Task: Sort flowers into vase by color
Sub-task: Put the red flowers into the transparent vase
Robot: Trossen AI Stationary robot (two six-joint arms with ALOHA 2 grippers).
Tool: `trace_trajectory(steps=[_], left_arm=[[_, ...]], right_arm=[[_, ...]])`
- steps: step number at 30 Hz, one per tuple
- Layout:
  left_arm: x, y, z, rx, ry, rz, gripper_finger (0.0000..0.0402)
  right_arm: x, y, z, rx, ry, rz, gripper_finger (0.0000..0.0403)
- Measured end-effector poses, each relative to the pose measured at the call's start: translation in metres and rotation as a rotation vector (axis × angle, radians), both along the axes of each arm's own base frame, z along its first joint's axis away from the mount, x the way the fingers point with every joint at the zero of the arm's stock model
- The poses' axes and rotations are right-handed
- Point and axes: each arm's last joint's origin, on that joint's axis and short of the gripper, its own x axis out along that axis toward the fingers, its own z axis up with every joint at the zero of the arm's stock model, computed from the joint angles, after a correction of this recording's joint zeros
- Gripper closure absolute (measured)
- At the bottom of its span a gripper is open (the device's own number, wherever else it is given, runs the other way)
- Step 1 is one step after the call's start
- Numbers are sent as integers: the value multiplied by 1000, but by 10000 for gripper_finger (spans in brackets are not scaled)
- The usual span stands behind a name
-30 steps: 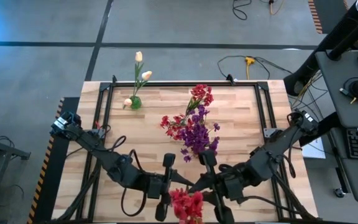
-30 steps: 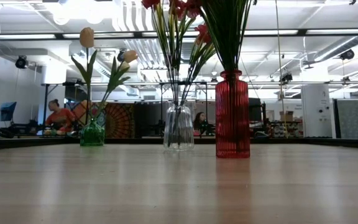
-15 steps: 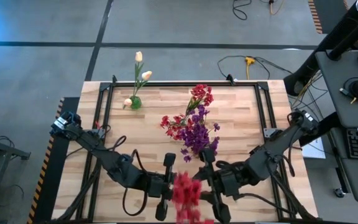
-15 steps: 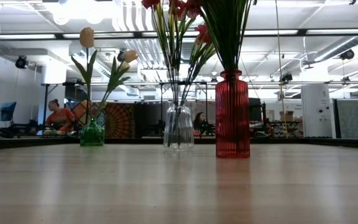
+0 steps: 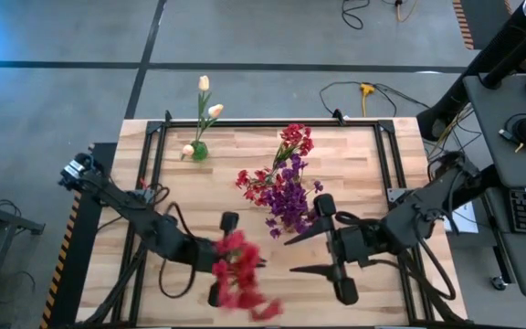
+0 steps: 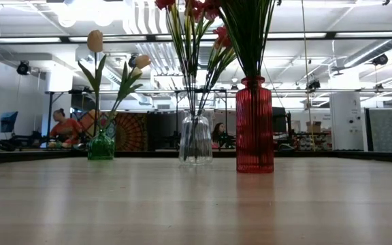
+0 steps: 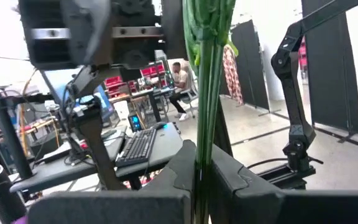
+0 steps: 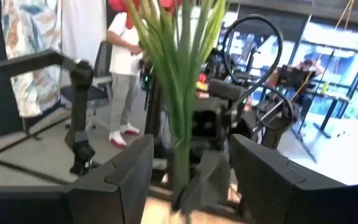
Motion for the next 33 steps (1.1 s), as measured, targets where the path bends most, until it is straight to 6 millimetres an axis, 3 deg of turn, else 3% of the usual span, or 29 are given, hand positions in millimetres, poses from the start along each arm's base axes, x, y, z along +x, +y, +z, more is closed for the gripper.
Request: trace_trajectory(steps=[6, 11, 15, 20, 28, 33], left_arm=[[-26, 27, -23, -61, -8, 18, 401], [-45, 43, -67, -68, 15, 31, 401], [-62, 55, -91, -133, -93, 32, 401], [-69, 74, -121, -152, -103, 78, 401], [-64, 105, -132, -125, -96, 264, 401], [-59, 120, -137, -113, -141, 189, 401]], right_arm=[[-12, -9, 1, 11, 81, 0, 193], [-21, -17, -5, -8, 188, -9, 193], [-25, -20, -8, -12, 228, -19, 193], [-31, -33, -8, -75, 251, -181, 193], [-53, -80, 4, -89, 268, -310, 193], [-58, -95, -10, -88, 299, -358, 193]])
